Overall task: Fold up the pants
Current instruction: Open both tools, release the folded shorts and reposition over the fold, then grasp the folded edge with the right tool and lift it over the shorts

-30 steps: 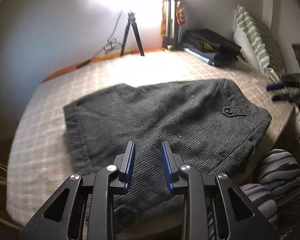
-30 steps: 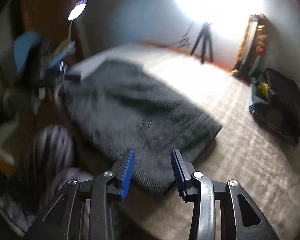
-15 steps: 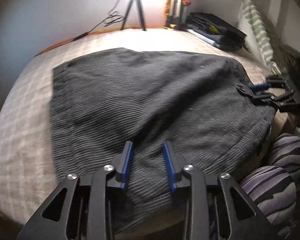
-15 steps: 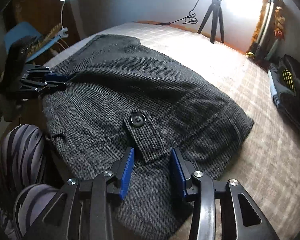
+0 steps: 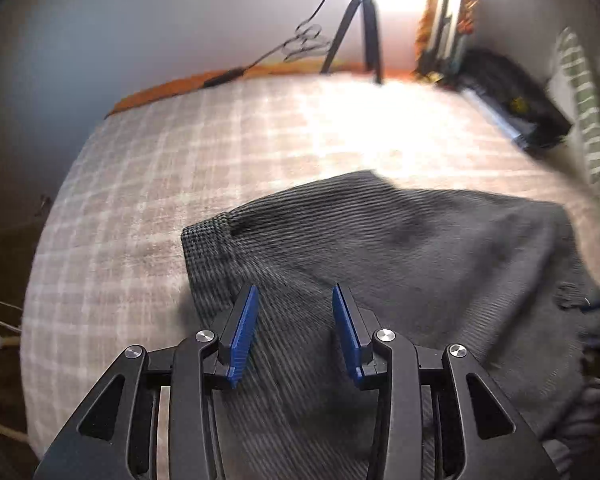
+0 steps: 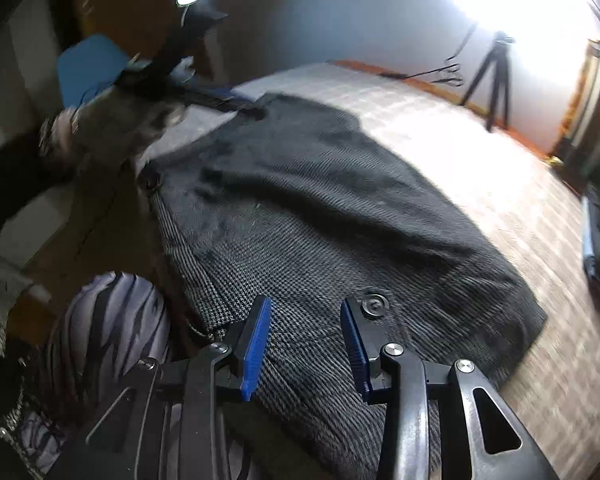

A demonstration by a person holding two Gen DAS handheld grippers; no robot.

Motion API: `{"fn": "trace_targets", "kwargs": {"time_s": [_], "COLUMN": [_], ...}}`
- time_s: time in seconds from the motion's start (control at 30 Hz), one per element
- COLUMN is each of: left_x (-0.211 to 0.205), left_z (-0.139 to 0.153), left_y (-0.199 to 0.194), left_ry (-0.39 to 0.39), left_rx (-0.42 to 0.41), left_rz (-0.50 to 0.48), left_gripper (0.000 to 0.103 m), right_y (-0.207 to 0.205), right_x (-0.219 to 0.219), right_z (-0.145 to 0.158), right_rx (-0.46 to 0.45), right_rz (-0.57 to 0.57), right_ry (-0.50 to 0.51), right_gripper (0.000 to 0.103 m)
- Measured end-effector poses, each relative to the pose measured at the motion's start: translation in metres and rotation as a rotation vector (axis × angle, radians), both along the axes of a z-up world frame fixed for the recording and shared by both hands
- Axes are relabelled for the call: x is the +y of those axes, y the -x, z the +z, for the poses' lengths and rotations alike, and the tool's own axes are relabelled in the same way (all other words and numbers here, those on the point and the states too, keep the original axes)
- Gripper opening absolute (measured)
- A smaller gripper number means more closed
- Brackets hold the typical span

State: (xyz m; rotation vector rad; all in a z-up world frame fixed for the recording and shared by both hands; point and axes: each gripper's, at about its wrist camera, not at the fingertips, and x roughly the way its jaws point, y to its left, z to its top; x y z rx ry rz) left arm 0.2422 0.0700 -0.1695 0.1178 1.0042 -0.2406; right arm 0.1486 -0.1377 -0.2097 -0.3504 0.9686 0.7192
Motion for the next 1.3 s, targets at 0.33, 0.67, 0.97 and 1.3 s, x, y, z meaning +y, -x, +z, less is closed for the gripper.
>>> {"fn": "trace_targets", "kwargs": {"time_s": [0.33, 0.67, 0.97, 1.3], "left_x": [-0.001, -0.003, -0.054, -0.067], "left_z": [-0.019, 0.020, 0.009, -0.014], "left_y": [-0.020, 0.054, 0.114, 0.117], "left_ry": [-0.051, -0.034, -0.086, -0.114], "left_rx": [-0.033, -0.118, -0.176, -0.129], "left_rz": [0.028, -0.042, -0.173, -0.233], "left_gripper": [0.040, 0.049, 0.052, 0.052], "right_y": [0.012, 0.016, -0.007, -0.005], "right_x": [-0.021, -0.062, -0.128, -0.146], "right_z": [-0.033, 0.010, 0.006, -0.026], "right_rx": [0.119, -0.001, 0.011, 0.141], "right_rz": [0.050, -0.108, -0.501, -0.598], "right_ry": [-0.030, -0.123, -0.207, -0.296], "right_gripper": [0.032, 0.044, 0.073, 0.074]}}
